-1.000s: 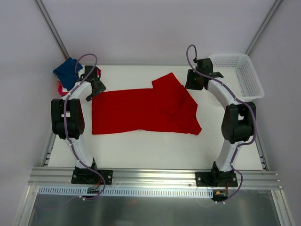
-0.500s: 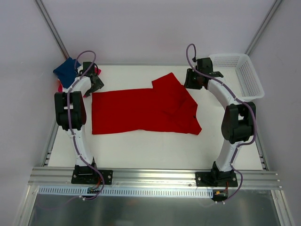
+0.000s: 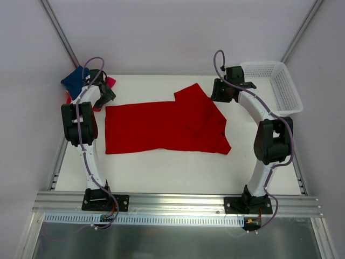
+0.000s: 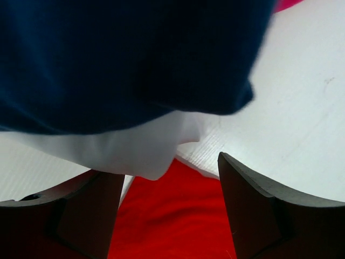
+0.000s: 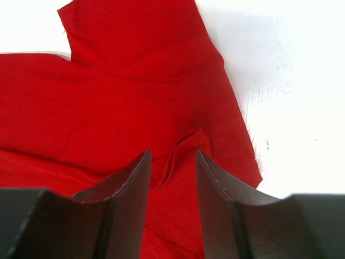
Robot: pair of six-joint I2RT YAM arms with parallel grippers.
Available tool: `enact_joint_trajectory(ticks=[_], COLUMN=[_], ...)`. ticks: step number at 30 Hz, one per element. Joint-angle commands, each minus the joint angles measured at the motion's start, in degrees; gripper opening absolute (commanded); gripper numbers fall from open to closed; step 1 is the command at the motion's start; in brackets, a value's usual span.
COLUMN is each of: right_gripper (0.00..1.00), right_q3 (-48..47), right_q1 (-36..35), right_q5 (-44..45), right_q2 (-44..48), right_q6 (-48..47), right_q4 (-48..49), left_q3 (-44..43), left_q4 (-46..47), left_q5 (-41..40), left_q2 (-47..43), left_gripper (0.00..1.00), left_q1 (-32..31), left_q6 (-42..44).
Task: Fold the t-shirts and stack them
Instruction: Fold the tshirt
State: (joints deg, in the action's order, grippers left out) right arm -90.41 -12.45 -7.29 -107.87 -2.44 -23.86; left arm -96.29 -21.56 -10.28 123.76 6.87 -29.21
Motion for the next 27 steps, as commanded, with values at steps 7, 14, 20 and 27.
enact_joint_trajectory(ticks=[7,14,20,27], right_gripper=[0.41,0.41,0.41,0.41], right_q3=[-0.4,-0.2,-0.3,-0.1], right_q1=[0.7,0.8,0.9,1.0], right_q5=[-1.8,-2.0,-2.2,-2.5], right_q2=[2.1,2.8,2.8,2.7], right_q6=[-0.3,-0.1,0.1,0.2], right_q4=[0.7,0.7,0.8,1.2], left_q3=[-4.3,-8.0,-7.7,-4.4], left_q4=[-4.9,-8.1,-9.4,-9.4], left_q5=[3.1,5.9,7.3,7.4], left_q2=[2.0,4.6,4.8,3.3], left_gripper=[0.68,0.64,0.61,0.38], left_q1=[1.3,1.8,1.8,1.7], left_q6=[-0.1,0.2,-0.2,-1.4])
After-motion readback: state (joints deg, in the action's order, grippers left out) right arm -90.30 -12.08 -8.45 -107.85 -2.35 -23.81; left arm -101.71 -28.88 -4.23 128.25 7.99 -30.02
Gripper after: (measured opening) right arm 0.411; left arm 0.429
